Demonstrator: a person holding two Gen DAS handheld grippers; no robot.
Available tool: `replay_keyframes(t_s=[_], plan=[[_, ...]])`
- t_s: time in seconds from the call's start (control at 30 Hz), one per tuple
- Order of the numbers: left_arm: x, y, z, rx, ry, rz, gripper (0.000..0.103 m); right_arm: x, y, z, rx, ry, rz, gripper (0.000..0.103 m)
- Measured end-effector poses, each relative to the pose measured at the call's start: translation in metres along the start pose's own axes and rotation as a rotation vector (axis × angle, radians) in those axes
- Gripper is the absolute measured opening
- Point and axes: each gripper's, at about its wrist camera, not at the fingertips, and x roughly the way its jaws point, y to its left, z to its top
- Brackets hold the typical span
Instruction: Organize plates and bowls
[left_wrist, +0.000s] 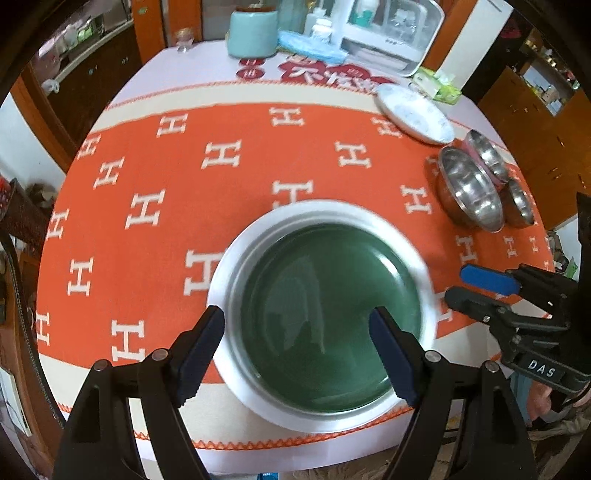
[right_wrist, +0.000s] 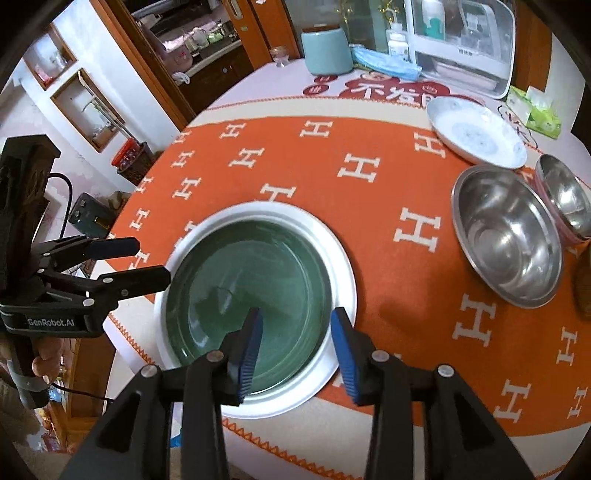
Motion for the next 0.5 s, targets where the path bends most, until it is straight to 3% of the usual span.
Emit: replay_keyframes(t_s=[0.17, 0.33, 0.5], plan=[[-0.025, -0.028, 0.008, 0.020, -0.067, -0.005, 0.079, -0.025, -0.005, -0.003, -0.016, -0.068, -0.013, 0.039], [-0.052, -0.060, 0.021, 0.057, -0.138, -0.009, 0.079, -0.069, -0.014, -0.006, -0.047, -0.217, -0.029, 0.039], [-0.075, -0.095, 0.041, 0.124, -0.195, 0.002, 0.079, -0.103, -0.026, -0.001, -0.076, -0.275, -0.034, 0.039]])
